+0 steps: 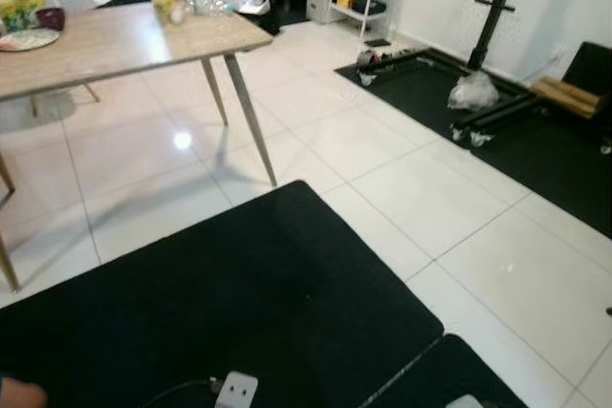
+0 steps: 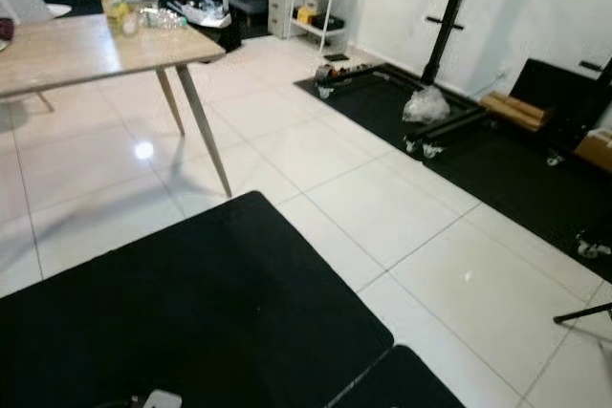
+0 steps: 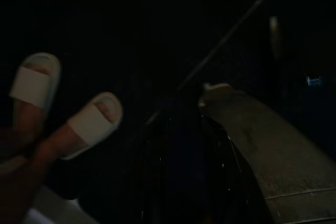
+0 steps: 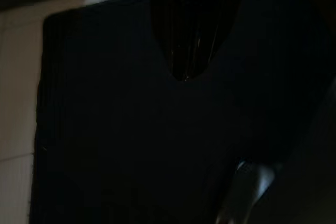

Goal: Restocking fridge

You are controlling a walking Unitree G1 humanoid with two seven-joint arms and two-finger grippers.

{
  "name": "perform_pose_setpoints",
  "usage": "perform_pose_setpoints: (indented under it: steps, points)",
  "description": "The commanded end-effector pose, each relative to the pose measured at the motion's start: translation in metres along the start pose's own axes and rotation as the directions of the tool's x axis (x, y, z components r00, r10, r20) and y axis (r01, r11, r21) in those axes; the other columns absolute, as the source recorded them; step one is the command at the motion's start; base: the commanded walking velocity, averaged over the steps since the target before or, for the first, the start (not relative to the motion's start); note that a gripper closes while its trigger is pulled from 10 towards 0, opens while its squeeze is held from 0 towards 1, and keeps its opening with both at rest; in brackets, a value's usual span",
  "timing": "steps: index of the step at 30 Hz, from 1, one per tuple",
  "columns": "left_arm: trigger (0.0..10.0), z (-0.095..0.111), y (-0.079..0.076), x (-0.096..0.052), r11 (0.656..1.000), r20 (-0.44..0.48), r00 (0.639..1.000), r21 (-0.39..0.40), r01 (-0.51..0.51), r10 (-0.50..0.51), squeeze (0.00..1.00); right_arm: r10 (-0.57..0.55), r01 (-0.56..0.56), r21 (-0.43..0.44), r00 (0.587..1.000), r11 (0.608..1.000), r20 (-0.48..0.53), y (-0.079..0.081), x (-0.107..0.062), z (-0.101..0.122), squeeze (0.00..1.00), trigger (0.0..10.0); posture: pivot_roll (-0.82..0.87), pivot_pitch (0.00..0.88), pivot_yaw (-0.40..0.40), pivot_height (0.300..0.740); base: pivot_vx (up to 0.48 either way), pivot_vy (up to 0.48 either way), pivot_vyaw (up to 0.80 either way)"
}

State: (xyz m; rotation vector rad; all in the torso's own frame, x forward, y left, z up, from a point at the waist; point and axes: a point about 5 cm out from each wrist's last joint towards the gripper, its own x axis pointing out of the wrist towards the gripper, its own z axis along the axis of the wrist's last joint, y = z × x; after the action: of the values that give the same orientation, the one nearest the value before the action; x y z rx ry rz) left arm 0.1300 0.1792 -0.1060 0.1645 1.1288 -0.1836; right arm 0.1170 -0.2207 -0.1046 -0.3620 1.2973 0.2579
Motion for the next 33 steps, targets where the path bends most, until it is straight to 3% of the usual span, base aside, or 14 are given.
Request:
perform_pose_setpoints:
  steps: [1, 22, 29, 33]
  points:
    - [10.0, -0.0112, -0.0042, -0.0010, 1.000, -0.043, 0.999, 0.004, 0.014, -0.014, 0.00, -0.008, 0.008, 0.002, 1.000, 1.000, 0.019, -0.0035, -0.0004, 0.0067, 0.00, 10.0, 0.02, 0.000, -0.034, 0.740, 0.390, 0.000, 0.00]
    - [10.0, -0.0111, -0.0041, -0.0011, 1.000, -0.041, 0.999, -0.004, 0.013, -0.013, 0.00, 0.010, -0.010, 0.015, 1.000, 1.000, 0.029, -0.0020, -0.0003, 0.0073, 0.00, 10.0, 0.02, 0.000, -0.034, 0.740, 0.392, 0.000, 0.00]
    - [10.0, -0.0109, -0.0041, -0.0010, 1.000, -0.041, 0.999, -0.001, 0.012, -0.012, 0.00, 0.021, -0.022, 0.040, 0.999, 0.999, 0.036, -0.0012, -0.0003, 0.0073, 0.00, 10.0, 0.02, 0.000, -0.035, 0.740, 0.394, 0.000, 0.69]
    - [10.0, -0.0108, -0.0043, -0.0010, 1.000, -0.040, 0.999, -0.004, 0.011, -0.012, 0.00, 0.003, -0.004, 0.044, 0.999, 0.999, 0.037, -0.0025, -0.0003, 0.0071, 0.00, 10.0, 0.02, 0.000, -0.036, 0.740, 0.390, 0.000, 0.00]
